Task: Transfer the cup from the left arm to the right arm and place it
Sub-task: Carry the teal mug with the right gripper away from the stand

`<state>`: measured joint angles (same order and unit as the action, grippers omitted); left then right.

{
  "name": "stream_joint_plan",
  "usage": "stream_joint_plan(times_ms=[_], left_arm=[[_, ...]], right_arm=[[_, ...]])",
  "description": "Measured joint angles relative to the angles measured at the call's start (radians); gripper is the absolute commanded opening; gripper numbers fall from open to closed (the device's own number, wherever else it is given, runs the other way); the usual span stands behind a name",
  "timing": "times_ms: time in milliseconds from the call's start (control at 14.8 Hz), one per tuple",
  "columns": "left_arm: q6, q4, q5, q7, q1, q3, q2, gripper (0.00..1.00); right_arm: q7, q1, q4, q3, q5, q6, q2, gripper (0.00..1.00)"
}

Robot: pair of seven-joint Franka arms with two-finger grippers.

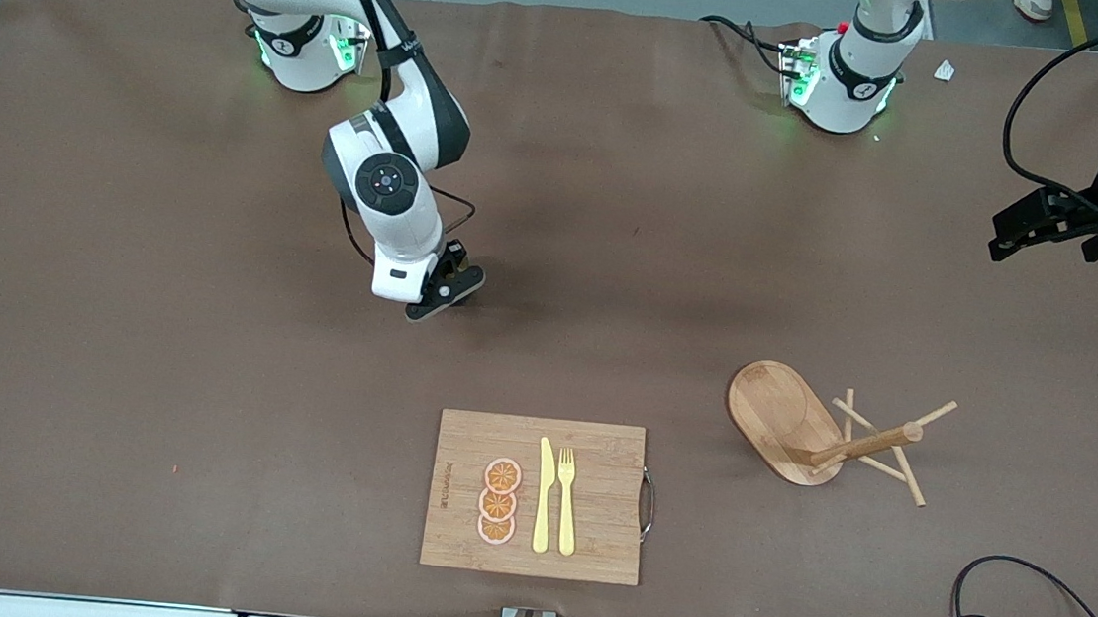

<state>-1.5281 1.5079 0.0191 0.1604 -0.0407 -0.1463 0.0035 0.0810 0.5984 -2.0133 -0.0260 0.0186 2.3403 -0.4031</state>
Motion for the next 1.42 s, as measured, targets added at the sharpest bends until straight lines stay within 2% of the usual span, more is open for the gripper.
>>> stream_joint_plan(times_ms=[405,743,1013,1215,1418], left_arm=[[0.0,0.004,0.0,0.0,-0.004,0.0,-0.004,1.0],[-0.009,0.005,0.0,0.0,-0.007,0.0,-0.003,1.0],[-0.015,0.01,0.0,0.0,-0.011,0.0,-0.003,1.0],[-0.028,0.013,-0.002,0.0,-0.012,0.0,0.001,1.0],[-0.039,0.014,-0.003,0.0,-0.012,0.0,0.001,1.0]], right_arm=[[0.016,-0.154,0.003,-0.014,-0.003,-0.145,0.086,0.0],[0.274,-0.403,0.002,-0.021,-0.006,-0.193,0.144,0.0],[0.45,-0.587,-0.017,-0.024,-0.052,-0.113,0.141,0.0],[0.556,-0.673,-0.047,-0.023,-0.073,-0.013,0.119,0.0],[0.597,-0.712,-0.069,-0.022,-0.074,0.066,0.074,0.0]])
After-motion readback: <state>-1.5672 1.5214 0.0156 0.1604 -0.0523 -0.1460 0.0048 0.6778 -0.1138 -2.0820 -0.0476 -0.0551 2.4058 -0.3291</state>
